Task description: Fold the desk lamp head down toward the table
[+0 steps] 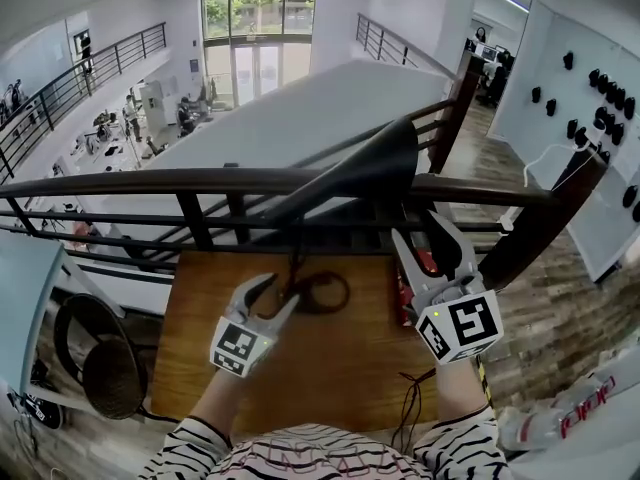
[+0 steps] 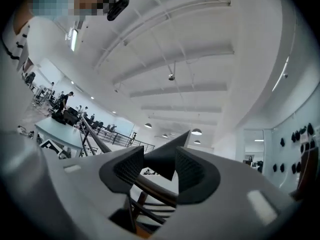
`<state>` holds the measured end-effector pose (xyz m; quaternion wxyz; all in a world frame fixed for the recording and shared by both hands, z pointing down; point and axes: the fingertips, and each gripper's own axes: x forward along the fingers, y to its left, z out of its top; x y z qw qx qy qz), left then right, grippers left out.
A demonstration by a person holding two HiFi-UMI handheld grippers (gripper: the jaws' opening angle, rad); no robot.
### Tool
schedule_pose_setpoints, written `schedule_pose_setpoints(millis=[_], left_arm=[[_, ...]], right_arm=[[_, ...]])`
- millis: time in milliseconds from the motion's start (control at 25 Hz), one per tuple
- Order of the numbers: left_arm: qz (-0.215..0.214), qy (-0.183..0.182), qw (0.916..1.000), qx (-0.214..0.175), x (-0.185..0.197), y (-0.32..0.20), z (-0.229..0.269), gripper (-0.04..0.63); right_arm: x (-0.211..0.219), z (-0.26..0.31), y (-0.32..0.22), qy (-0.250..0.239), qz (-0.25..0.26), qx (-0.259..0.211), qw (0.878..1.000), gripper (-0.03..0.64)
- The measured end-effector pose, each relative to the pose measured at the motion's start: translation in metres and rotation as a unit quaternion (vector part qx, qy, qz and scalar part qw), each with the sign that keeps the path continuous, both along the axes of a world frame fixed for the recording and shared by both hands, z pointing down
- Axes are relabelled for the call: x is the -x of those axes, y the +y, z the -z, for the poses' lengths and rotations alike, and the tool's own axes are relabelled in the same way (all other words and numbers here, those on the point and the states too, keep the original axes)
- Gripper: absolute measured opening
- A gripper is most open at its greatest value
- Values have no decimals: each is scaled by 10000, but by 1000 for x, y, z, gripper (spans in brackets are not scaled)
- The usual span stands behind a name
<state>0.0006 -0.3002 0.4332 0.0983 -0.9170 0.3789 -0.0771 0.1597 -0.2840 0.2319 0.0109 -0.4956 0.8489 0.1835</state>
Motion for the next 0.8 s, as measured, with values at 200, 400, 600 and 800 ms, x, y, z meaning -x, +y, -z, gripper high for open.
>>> schedule_pose_setpoints(millis=[200, 400, 600, 800], left_arm=[[71, -75, 9999, 138, 2, -36, -5, 234], [85, -64, 9996, 274, 0, -62, -14, 250], [29, -1, 9991, 418, -7, -82, -17, 264], [-49, 69, 9979, 647, -15, -105, -24, 284]], right_arm=[[-3, 39, -25, 316, -141, -416, 9985, 176], [-1, 65, -47, 628, -255, -659, 9955, 175], [3, 84, -73, 871, -353, -706, 9931, 175], [8, 93, -101, 1126, -427, -623, 9908, 181]])
